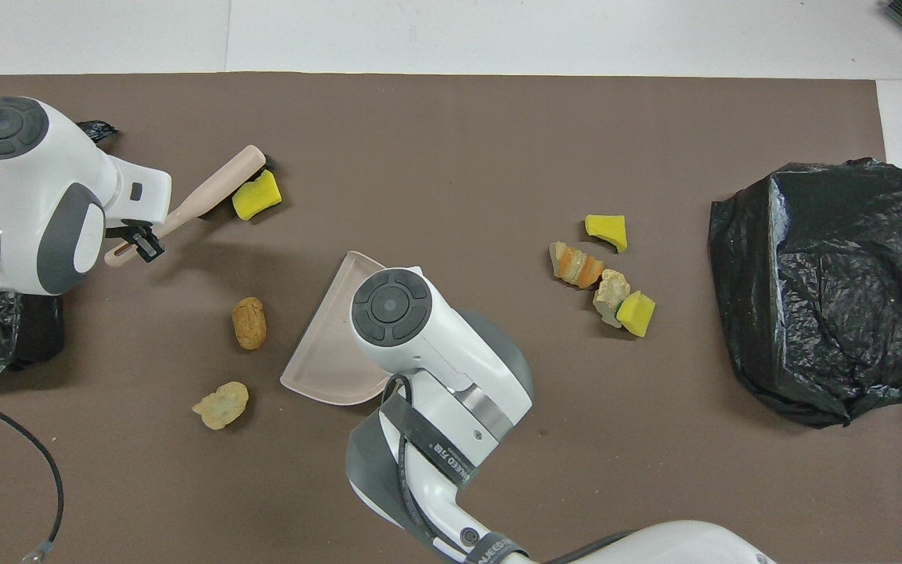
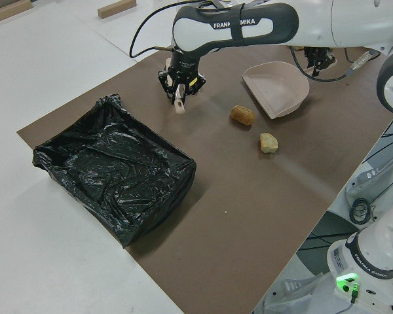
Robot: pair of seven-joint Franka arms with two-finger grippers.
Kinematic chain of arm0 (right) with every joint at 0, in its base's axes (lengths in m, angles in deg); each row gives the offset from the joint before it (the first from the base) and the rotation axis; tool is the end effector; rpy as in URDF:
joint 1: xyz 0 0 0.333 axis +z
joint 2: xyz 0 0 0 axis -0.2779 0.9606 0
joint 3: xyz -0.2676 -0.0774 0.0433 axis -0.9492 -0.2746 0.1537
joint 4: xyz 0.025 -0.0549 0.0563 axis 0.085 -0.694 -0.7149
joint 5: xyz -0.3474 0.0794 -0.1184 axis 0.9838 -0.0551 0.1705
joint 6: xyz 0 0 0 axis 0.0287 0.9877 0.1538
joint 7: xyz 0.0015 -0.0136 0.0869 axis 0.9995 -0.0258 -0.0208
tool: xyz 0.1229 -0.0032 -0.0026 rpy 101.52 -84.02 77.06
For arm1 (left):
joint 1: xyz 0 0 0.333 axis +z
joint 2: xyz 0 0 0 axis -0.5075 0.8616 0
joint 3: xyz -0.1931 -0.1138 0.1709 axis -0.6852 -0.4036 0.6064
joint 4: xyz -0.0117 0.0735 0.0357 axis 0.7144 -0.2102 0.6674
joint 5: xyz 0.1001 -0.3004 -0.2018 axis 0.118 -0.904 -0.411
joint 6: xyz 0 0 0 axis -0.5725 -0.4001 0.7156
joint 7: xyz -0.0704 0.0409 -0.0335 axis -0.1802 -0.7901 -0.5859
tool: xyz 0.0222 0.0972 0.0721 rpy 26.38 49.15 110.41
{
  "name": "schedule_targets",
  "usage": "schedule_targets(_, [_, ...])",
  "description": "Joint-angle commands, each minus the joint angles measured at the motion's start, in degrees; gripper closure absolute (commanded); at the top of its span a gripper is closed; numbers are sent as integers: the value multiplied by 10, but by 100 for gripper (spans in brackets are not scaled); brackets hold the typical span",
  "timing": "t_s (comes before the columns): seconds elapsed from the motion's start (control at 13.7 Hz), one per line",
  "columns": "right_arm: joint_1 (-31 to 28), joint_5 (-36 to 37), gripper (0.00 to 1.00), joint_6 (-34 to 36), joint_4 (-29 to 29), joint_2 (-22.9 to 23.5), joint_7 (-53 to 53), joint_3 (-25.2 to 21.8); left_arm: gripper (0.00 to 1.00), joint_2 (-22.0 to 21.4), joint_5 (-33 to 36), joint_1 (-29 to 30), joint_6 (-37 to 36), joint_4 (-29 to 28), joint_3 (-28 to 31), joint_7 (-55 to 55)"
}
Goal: Sweep and dump trash in bin
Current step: 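Lower the dustpan near the scraps while the left gripper positions the brush, then sweep the sponge and bread scraps into the dustpan with the left gripper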
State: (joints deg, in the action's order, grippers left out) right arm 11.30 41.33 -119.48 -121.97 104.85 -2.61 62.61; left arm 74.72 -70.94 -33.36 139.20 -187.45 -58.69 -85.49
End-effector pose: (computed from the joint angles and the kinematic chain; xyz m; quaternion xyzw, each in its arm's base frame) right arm 0.4567 0.4101 0.3252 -0.8550 -0.5112 0.0869 0.0070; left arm 0.6183 -0.0355 0.3153 -0.8883 0.4526 0.0512 0.0583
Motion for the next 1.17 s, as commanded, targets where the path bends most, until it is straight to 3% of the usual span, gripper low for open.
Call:
schedule_targets(0.0, [-3,-3,100,-3,-24,-22,12,3,100,-42,2,-7,-13,-61,4,-44])
schedule_targets(0.29, [3,-3,100,7,-35,-28,8,3,100,-76,-6,-39,-64,-108,2,-46])
schedule_targets(0.73, [2,7,100,29,-59,-36,-23,3,100,-141,-96,-97,-190,-146,2,48])
schedule_targets(1.1, [-4,5,100,34,-65,-38,-38,4,100,-208,-112,-173,-238,-153,3,212])
